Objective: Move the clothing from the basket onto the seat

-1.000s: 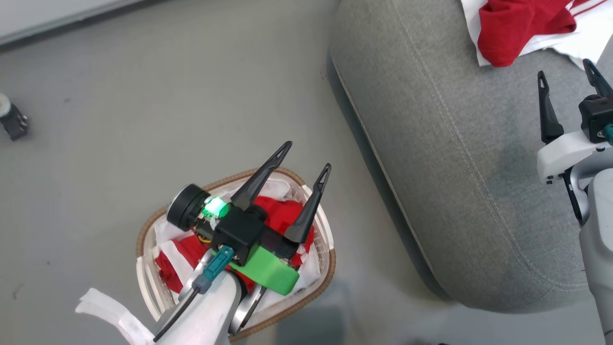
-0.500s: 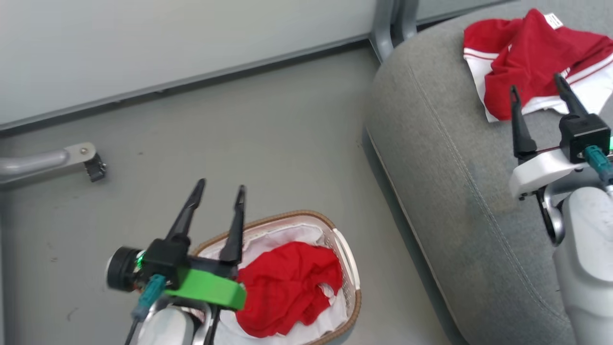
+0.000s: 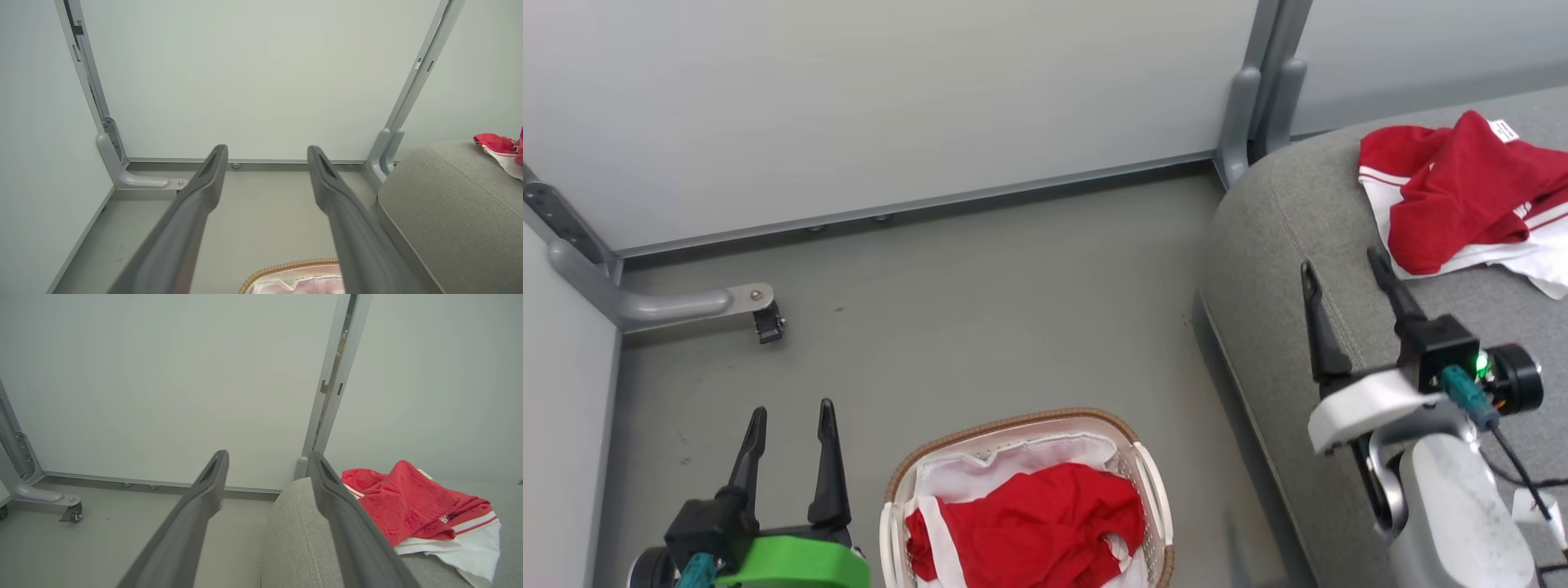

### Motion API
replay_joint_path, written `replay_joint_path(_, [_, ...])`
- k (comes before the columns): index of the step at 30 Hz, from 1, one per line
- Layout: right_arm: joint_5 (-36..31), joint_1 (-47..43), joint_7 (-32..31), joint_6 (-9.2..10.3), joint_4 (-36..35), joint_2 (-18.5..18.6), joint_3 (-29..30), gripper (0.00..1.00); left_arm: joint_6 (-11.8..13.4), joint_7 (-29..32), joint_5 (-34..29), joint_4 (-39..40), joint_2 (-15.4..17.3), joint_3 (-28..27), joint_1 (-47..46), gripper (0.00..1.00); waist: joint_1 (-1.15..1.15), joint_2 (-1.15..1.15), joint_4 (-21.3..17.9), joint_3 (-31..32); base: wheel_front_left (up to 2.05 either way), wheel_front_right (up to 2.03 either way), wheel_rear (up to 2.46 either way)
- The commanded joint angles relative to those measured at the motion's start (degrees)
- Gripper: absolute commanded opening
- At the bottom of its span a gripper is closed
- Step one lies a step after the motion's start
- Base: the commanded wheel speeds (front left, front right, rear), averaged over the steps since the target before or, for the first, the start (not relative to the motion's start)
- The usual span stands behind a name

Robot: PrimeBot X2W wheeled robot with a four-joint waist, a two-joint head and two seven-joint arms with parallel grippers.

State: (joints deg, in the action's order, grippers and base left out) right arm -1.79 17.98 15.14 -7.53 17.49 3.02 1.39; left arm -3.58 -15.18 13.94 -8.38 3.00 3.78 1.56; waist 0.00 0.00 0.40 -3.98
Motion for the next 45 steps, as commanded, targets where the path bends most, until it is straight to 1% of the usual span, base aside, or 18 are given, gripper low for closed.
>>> replay_joint_path(1, [1.2, -2.0, 0.0, 0.08, -0.3, -0.1, -0.7, 1.00, -0.4, 0.1, 0.0, 0.0, -0.1, -0.2, 1.3, 1.00, 0.00, 0.00, 1.4, 1.4, 0.00, 0.00, 0.00])
replay_joint_path(6, [5.0, -6.3, 0.0, 0.08, -1.1, 0.0, -2.4, 1.00, -0.4, 0.1, 0.5, -0.1, -0.1, 0.1, 3.4, 1.00, 0.00, 0.00, 1.9, 2.3, 0.00, 0.00, 0.00])
replay_joint_path(12, [7.0, -10.1, 0.0, 0.08, -2.0, 0.0, -3.5, 1.00, 0.0, 0.0, 1.4, -0.4, -0.1, 0.5, 4.8, 1.00, 0.00, 0.00, 1.7, 3.1, 0.00, 0.00, 0.00])
replay_joint_path(16, [7.1, -11.5, 0.0, 0.08, -2.2, 0.0, -3.9, 1.00, -0.1, 0.1, 1.3, -0.5, -0.1, 0.9, 5.0, 1.00, 0.00, 0.00, 1.5, 3.3, 0.00, 0.00, 0.00])
replay_joint_path(21, [4.7, -12.0, 0.0, 0.08, -1.9, 0.0, -4.8, 1.00, -0.2, 0.1, 1.2, -0.8, -0.1, 0.9, 4.8, 1.00, 0.00, 0.00, 1.3, 3.5, 0.00, 0.00, 0.00])
replay_joint_path(45, [4.8, -12.1, 0.0, 0.08, -1.4, 0.0, -5.9, 1.00, -0.5, 0.1, 0.4, -1.3, -0.1, 0.8, 4.1, 1.00, 0.00, 0.00, 1.0, 3.6, 0.00, 0.00, 0.00])
